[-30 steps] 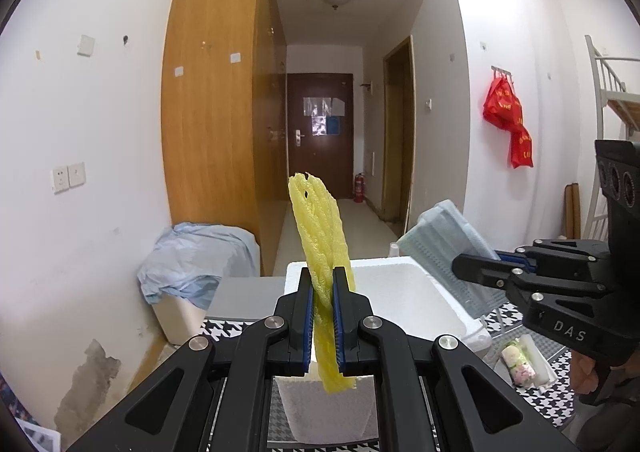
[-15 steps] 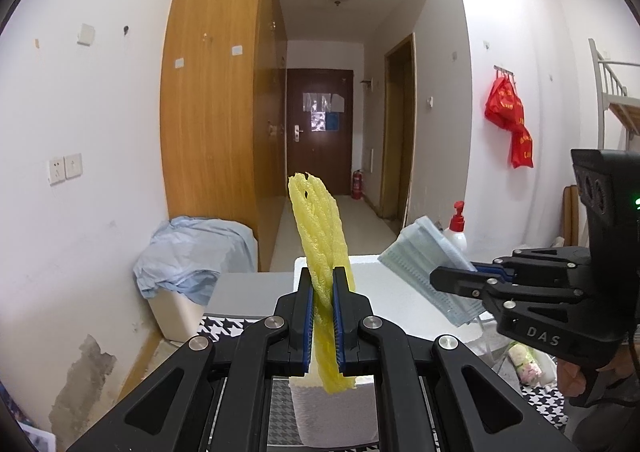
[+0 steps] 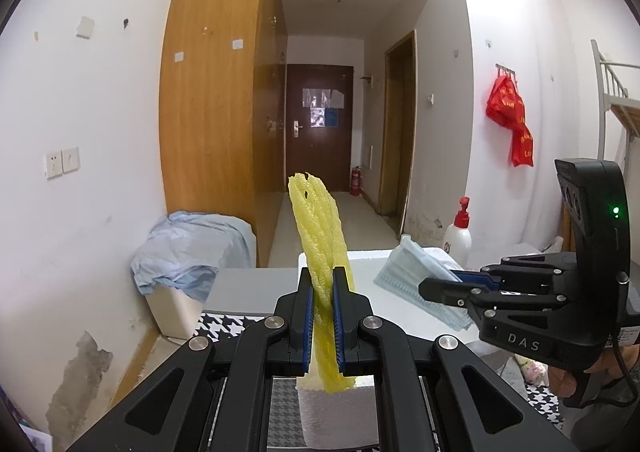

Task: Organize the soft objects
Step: 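Lower the blue mask into the foam box and open the right tool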

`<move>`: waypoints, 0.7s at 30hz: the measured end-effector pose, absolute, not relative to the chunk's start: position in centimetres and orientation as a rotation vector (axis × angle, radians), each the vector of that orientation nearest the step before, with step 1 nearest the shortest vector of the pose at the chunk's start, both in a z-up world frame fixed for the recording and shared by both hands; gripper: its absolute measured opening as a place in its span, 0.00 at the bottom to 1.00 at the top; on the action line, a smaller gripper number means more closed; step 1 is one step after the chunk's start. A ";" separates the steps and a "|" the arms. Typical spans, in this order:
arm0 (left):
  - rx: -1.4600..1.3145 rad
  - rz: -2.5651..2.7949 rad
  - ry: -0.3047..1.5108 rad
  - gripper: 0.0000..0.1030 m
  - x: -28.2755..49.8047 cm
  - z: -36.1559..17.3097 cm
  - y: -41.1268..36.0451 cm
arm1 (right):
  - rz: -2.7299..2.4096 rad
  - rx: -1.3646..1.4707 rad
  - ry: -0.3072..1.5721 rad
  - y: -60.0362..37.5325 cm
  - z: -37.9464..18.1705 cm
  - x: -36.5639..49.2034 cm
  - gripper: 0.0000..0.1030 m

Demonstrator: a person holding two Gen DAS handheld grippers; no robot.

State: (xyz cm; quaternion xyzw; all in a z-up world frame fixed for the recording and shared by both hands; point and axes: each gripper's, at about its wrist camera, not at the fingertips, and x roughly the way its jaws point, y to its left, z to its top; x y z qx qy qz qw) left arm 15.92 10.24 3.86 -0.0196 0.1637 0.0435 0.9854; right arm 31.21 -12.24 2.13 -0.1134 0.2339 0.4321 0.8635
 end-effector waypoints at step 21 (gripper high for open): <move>-0.049 0.077 0.345 0.09 16.5 3.8 10.4 | 0.893 -0.204 0.462 -14.4 2.6 30.6 0.93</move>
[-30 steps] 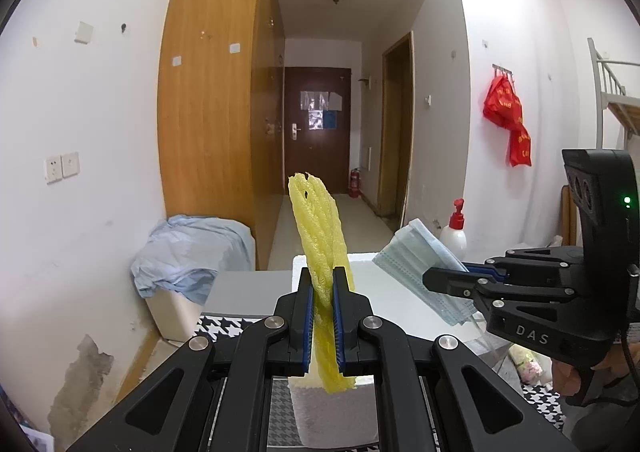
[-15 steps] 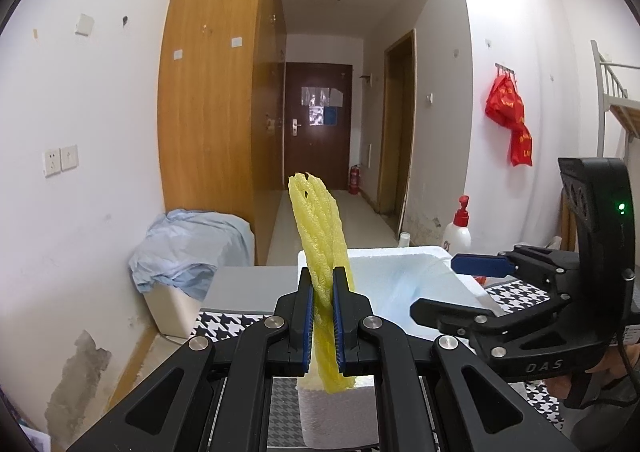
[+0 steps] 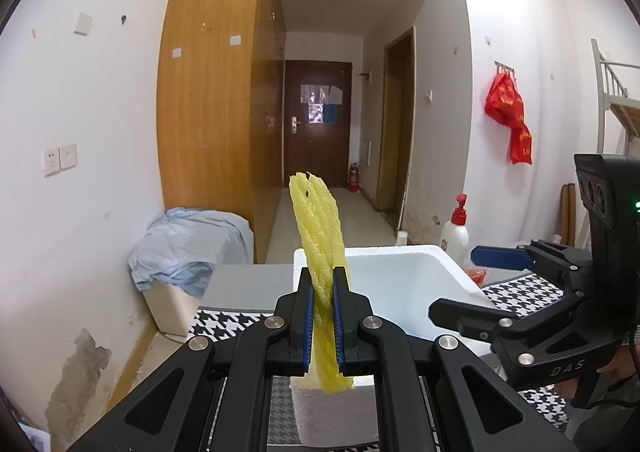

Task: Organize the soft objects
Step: 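Lower the blue mask into the foam box and open the right tool, then lower the yellow net into the foam box and open the left tool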

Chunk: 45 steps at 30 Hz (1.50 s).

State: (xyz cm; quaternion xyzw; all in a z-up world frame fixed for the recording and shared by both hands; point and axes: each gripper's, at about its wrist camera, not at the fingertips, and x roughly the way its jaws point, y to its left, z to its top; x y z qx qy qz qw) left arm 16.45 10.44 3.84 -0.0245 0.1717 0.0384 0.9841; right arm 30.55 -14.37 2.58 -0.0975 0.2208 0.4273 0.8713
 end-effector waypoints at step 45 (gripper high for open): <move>-0.007 0.002 0.456 0.09 21.3 3.0 6.7 | 0.744 -0.090 0.434 -22.0 2.8 30.9 1.00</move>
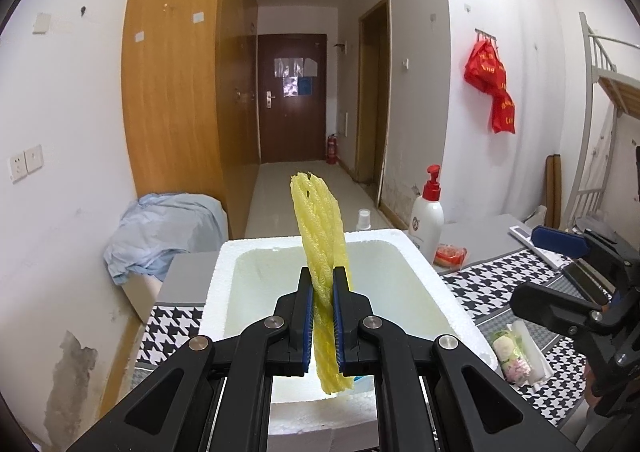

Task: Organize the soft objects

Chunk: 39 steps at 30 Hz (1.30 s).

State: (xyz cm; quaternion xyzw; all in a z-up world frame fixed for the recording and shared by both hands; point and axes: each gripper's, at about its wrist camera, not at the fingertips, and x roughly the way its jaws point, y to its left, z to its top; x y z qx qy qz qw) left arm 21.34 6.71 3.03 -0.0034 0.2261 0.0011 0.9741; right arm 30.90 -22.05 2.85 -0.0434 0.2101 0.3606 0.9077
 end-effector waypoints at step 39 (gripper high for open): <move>-0.065 0.096 0.308 0.99 16.4 5.4 4.4 | 0.667 -0.079 0.395 -27.3 3.3 28.8 1.00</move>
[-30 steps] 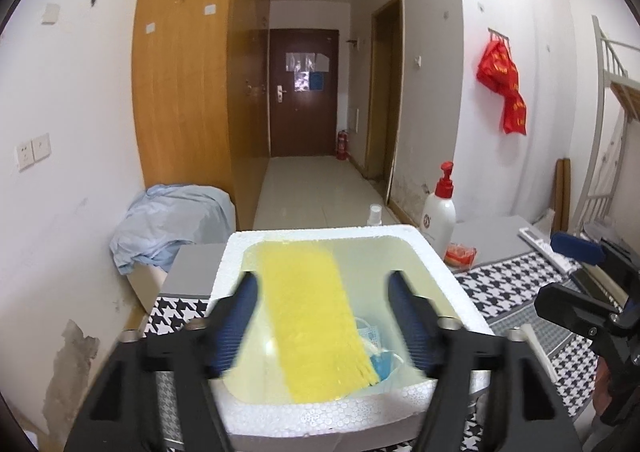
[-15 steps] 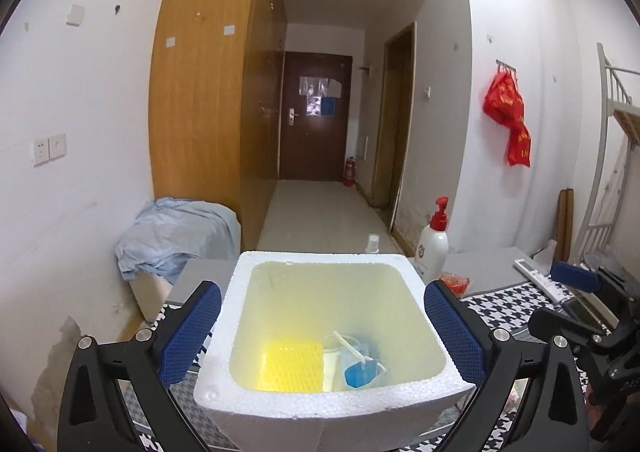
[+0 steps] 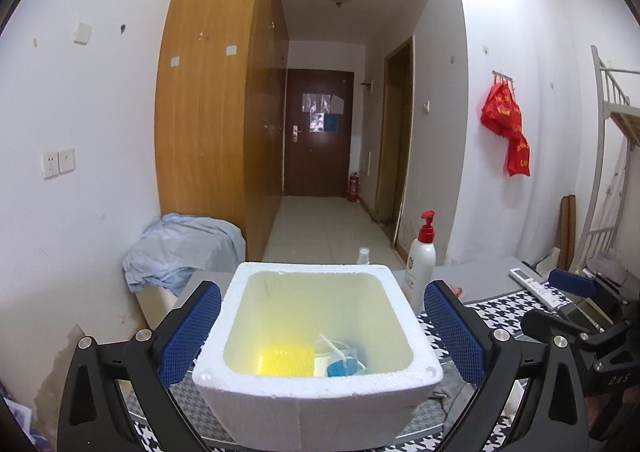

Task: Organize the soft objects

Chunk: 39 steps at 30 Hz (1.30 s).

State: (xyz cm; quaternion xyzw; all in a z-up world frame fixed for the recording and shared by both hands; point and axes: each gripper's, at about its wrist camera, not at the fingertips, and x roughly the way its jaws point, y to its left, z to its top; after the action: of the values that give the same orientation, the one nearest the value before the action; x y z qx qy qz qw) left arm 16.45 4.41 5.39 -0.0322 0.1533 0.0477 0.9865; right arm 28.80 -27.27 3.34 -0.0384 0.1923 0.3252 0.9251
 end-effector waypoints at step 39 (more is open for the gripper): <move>-0.080 0.030 0.246 0.99 11.4 1.9 1.8 | 0.589 -0.068 0.345 -31.4 0.6 24.9 1.00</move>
State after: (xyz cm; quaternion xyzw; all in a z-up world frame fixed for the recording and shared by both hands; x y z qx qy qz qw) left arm 11.45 1.79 1.92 -0.0398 0.1228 0.0149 0.9915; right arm 24.95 -31.35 0.62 -0.0334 0.1694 0.2889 0.9417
